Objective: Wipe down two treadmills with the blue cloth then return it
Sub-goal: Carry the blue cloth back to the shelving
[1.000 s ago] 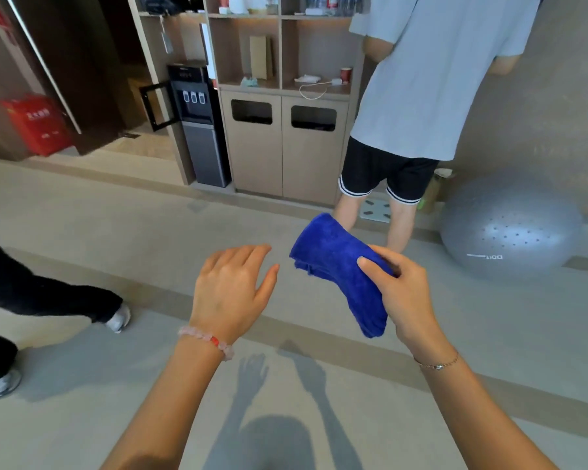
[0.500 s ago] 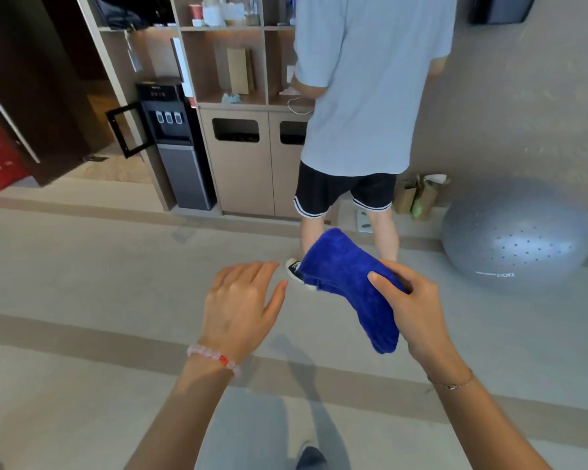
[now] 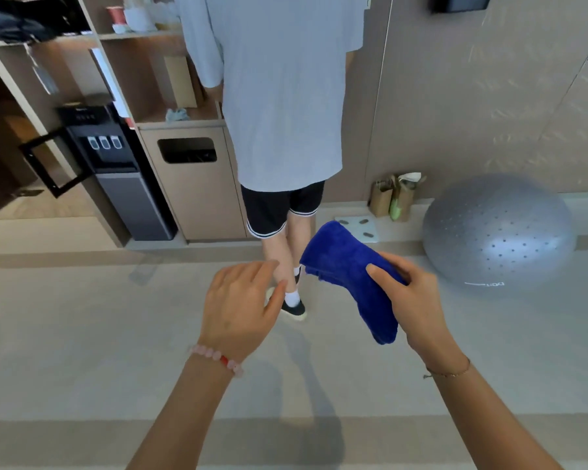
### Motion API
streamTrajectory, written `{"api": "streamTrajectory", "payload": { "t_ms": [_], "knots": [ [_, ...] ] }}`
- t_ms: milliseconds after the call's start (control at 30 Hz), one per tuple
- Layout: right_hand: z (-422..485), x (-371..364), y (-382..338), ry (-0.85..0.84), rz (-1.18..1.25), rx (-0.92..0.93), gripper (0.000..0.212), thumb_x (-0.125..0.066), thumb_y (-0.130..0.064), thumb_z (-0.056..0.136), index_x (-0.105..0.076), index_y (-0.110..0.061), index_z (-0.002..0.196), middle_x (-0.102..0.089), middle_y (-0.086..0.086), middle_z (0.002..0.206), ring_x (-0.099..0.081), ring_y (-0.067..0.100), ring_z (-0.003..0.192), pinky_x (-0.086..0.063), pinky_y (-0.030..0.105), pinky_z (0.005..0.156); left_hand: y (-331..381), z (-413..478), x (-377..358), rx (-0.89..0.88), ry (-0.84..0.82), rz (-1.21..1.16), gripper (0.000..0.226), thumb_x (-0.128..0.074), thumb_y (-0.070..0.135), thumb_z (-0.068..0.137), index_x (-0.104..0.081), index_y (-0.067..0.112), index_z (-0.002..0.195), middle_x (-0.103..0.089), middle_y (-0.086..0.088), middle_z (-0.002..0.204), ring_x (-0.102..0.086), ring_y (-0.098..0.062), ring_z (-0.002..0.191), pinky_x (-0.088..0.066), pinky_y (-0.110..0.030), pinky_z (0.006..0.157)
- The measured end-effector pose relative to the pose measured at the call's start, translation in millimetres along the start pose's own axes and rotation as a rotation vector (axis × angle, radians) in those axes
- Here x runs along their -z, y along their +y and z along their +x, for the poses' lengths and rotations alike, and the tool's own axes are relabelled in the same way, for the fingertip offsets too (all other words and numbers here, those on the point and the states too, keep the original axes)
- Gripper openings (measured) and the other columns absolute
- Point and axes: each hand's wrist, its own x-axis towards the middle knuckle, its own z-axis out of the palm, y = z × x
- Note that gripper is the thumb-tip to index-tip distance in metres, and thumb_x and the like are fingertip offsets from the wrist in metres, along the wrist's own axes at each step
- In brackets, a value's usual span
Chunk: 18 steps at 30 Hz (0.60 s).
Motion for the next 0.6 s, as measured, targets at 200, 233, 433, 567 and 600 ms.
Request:
{"api": "streamTrajectory", "payload": {
  "t_ms": [200, 233, 433, 567, 600],
  "knots": [
    [57.6, -11.2, -2.9, 0.026, -0.026, -0.004, 0.019, -0.062, -0.016, 0.087, -0.068, -0.026, 0.101, -0.070, -0.013, 0.093, -0.065, 0.009, 0.089, -0.055, 0.035, 0.082, -15.6, 59.9, -34.4, -0.054, 0.041, -0.035, 0.031, -0.042, 0.034, 0.086, -0.066, 0.015, 0.088, -0.066, 0.002, 0.074, -0.060, -0.023, 0.064, -0.044, -0.031, 0.063],
    [67.4, -13.4, -2.4, 0.039, -0.030, -0.002, 0.019, -0.062, -0.016, 0.087, -0.068, -0.026, 0.102, -0.070, -0.013, 0.093, -0.065, 0.009, 0.088, -0.055, 0.035, 0.081, -19.7, 70.2, -41.1, -0.066, 0.045, -0.033, 0.031, -0.043, 0.034, 0.086, -0.066, 0.014, 0.088, -0.066, 0.002, 0.073, -0.060, -0.023, 0.063, -0.043, -0.031, 0.062],
    [133.3, -33.6, 4.9, 0.090, -0.070, 0.005, 0.018, -0.061, -0.016, 0.088, -0.068, -0.025, 0.103, -0.070, -0.013, 0.093, -0.065, 0.008, 0.086, -0.055, 0.032, 0.078, -54.8, 130.7, -91.2, -0.123, 0.026, -0.046, 0.037, -0.042, 0.035, 0.088, -0.069, 0.010, 0.093, -0.069, -0.004, 0.077, -0.063, -0.024, 0.066, -0.050, -0.032, 0.063],
    [189.3, -57.5, 9.7, 0.127, -0.071, -0.004, 0.019, -0.062, -0.018, 0.087, -0.068, -0.027, 0.102, -0.070, -0.015, 0.093, -0.064, 0.005, 0.086, -0.054, 0.030, 0.079, -83.9, 180.8, -130.4, -0.123, -0.050, -0.116, 0.039, -0.039, 0.038, 0.092, -0.067, 0.012, 0.100, -0.070, -0.002, 0.087, -0.065, -0.023, 0.076, -0.051, -0.036, 0.068],
    [203.1, -63.3, 9.3, 0.137, -0.074, -0.004, 0.019, -0.062, -0.018, 0.087, -0.068, -0.028, 0.102, -0.069, -0.015, 0.093, -0.064, 0.005, 0.087, -0.054, 0.030, 0.079, -89.6, 194.3, -138.6, -0.135, -0.062, -0.130, 0.040, -0.038, 0.038, 0.093, -0.067, 0.012, 0.101, -0.070, -0.002, 0.089, -0.065, -0.023, 0.078, -0.052, -0.037, 0.070]
  ]
}}
